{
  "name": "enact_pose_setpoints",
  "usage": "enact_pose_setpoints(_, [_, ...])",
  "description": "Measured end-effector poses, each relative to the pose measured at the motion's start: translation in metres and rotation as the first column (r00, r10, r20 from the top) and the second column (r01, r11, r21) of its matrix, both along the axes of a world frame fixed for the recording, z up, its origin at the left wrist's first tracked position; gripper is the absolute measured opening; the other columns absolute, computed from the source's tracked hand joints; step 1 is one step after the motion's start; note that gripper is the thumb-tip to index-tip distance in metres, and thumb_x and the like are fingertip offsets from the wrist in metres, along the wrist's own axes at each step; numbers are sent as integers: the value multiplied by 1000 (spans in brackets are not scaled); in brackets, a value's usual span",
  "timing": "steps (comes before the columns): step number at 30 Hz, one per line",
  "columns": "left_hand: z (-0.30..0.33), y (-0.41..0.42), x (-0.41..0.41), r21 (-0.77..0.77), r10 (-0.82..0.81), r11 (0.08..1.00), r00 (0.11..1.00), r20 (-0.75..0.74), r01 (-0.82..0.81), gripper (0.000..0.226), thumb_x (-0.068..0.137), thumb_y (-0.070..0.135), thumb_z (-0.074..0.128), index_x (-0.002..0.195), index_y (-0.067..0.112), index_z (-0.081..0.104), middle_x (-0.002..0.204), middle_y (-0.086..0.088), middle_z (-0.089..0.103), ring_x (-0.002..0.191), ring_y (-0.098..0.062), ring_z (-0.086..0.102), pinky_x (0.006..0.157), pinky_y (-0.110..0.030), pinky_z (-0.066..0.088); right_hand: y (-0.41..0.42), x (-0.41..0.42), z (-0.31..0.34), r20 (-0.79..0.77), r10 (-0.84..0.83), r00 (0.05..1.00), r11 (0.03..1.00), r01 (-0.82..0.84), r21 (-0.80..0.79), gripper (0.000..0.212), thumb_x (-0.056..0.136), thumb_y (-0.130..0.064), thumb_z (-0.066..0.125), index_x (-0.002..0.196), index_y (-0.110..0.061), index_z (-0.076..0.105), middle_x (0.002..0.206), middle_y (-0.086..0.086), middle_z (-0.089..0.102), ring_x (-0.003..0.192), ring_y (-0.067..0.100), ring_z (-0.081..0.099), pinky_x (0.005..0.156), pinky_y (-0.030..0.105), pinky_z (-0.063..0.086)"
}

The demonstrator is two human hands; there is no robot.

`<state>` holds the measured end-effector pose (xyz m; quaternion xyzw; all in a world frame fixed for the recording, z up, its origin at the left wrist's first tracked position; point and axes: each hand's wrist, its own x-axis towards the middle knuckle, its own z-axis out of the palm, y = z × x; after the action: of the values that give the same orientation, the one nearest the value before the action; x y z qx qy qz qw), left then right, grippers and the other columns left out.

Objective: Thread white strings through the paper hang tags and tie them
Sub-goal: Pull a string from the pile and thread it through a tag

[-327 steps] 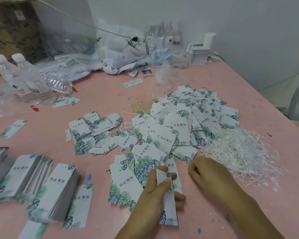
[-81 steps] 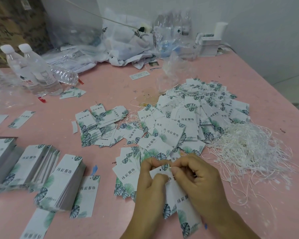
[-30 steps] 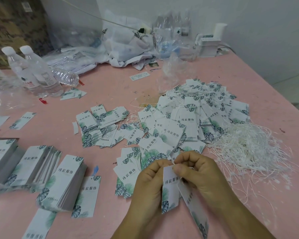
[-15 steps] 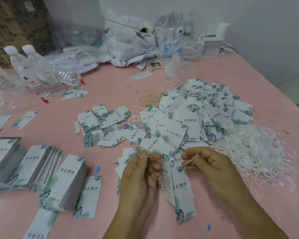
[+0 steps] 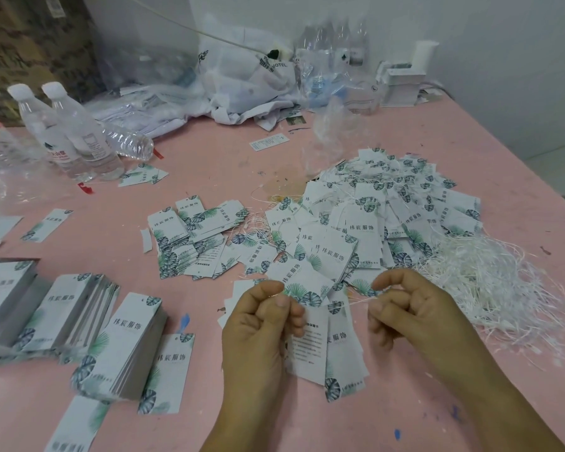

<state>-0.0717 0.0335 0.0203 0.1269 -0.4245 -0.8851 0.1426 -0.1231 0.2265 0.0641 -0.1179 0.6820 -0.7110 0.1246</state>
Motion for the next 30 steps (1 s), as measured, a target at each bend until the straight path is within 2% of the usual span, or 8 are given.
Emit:
enact_pose_setpoints(3, [9, 2, 1, 10, -36, 999, 998, -49, 36, 35, 61, 29, 92, 88, 15, 76, 70, -12, 70, 58, -15, 64, 54, -20, 53, 3, 0, 1, 34, -4, 999, 979, 11, -204, 19, 66, -19, 86, 77, -20, 70, 62, 14, 66, 49, 21, 60, 47, 26, 50])
enact_pose_setpoints(7, [20, 0, 3, 96, -95, 990, 991, -98, 104, 48, 42, 31, 100, 80, 12, 78, 65, -12, 69, 53, -15, 64, 48, -19, 52, 7, 4, 6, 66, 69, 995, 878, -29, -479, 29, 60, -30, 92, 78, -19, 71, 65, 8, 68, 52, 16, 64, 49, 21, 52])
enact_pose_setpoints(9, [22, 0, 4, 129, -118, 983, 987, -110, 132, 49, 38, 28, 101, 77, 11, 79, 64, -11, 69, 52, -14, 65, 47, -18, 52, 6, 3, 6, 69, 174, 982, 783, -95, -614, 20, 70, -20, 86, 82, -17, 71, 71, 7, 70, 60, 14, 66, 55, 21, 55])
enact_pose_setpoints(12, [21, 1, 4, 125, -125, 982, 983, -137, 142, 44, 41, 27, 100, 76, 12, 78, 66, -9, 70, 58, -14, 67, 58, -21, 57, 1, 3, 4, 24, 388, 921, 525, -199, -828, 9, 91, 0, 59, 98, -3, 63, 84, 16, 69, 79, 26, 68, 77, 33, 56])
enact_pose_setpoints(15, [18, 5, 3, 86, -118, 988, 984, -131, 130, 40, 48, 29, 98, 79, 14, 77, 68, -8, 70, 67, -16, 69, 71, -25, 58, -5, 4, 2, 25, 453, 891, 441, -200, -875, 11, 96, 3, 50, 103, 1, 58, 89, 20, 67, 90, 32, 63, 93, 42, 47])
enact_pose_setpoints(21, [11, 10, 4, 70, -178, 980, 976, -129, 188, 28, 67, 27, 90, 87, 16, 74, 70, -6, 70, 90, -23, 71, 83, -32, 55, -14, 8, -1, 113, 361, 926, 597, -136, -791, 7, 88, -8, 68, 93, -9, 64, 81, 9, 65, 82, 23, 63, 88, 36, 51])
enact_pose_setpoints(25, [9, 13, 7, -11, -181, 983, 977, -111, 181, 27, 73, 30, 86, 91, 15, 74, 74, -9, 71, 79, -20, 69, 75, -25, 55, -24, 12, -8, 181, 151, 972, 824, -22, -566, 29, 64, -22, 90, 83, -9, 71, 70, 9, 62, 61, 15, 57, 60, 23, 51])
enact_pose_setpoints(30, [10, 14, 9, -169, -185, 971, 980, -69, 171, 33, 72, 41, 85, 91, 16, 74, 70, -8, 69, 65, -17, 62, 68, -27, 53, -31, 22, -15, 21, 16, 1000, 950, -9, -311, 34, 72, -35, 83, 94, -11, 75, 70, 7, 67, 64, 15, 61, 64, 22, 52])
